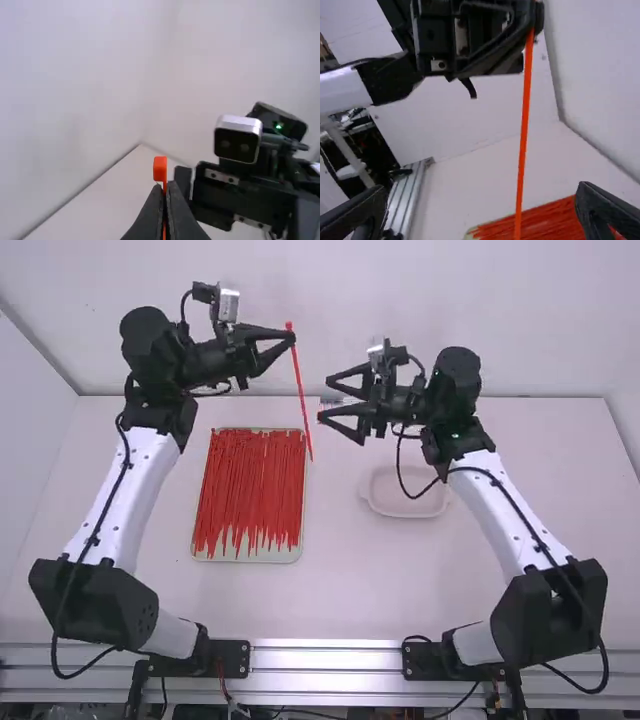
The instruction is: Fasten the cable tie
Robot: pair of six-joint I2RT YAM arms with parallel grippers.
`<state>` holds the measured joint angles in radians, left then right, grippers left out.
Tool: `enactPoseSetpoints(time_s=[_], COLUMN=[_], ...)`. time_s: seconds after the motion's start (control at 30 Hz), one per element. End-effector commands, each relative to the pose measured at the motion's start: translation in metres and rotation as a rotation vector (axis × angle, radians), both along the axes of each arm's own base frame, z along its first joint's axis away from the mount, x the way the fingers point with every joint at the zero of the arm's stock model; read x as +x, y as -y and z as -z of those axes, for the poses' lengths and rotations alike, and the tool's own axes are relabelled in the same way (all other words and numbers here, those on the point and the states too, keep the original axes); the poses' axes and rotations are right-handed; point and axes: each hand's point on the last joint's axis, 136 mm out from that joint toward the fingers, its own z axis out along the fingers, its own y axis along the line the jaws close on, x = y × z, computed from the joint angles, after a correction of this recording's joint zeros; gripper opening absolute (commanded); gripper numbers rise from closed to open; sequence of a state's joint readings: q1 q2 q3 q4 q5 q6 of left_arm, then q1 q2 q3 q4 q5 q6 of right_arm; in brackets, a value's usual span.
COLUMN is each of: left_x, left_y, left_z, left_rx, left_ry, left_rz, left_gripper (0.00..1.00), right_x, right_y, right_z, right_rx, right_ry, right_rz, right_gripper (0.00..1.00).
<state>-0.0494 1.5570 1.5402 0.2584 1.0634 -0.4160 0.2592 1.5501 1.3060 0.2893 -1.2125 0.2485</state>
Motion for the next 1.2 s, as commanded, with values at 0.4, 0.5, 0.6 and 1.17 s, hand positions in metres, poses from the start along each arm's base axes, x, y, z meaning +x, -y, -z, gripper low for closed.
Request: enactPoseSetpoints(time_s=[0.4,0.5,0.6,1.17], left_x=[0.072,0.076,0.076,0.012], left_y=[-0.013,-0.011,-0.011,-0.007], left_z=[0.064,0.079,0.086,0.032], left_rx=[0.013,-0.003,-0.044,-0.278], left_ry=[-0.168,-0.253,-0.365,-0.836], left_rz=[-0.166,-0.163,-0.159,0.279], left_gripper=[0.02,0.02,0.02,0.02], right_x=[-0.003,-0.003,-0.003,-0.018], right_y=[0.006,0.006,0.006,-0.014], right_z=[0.024,0.025,0.025,0.02], right_rx=[-0.09,-0.096,-0.105,-0.113], right_ry=[0.277,0.361,0.489,1.55], right_rz=[-0.033,-0.036,-0.043,-0.139], right_gripper=[1.0,1.0,1.0,1.0])
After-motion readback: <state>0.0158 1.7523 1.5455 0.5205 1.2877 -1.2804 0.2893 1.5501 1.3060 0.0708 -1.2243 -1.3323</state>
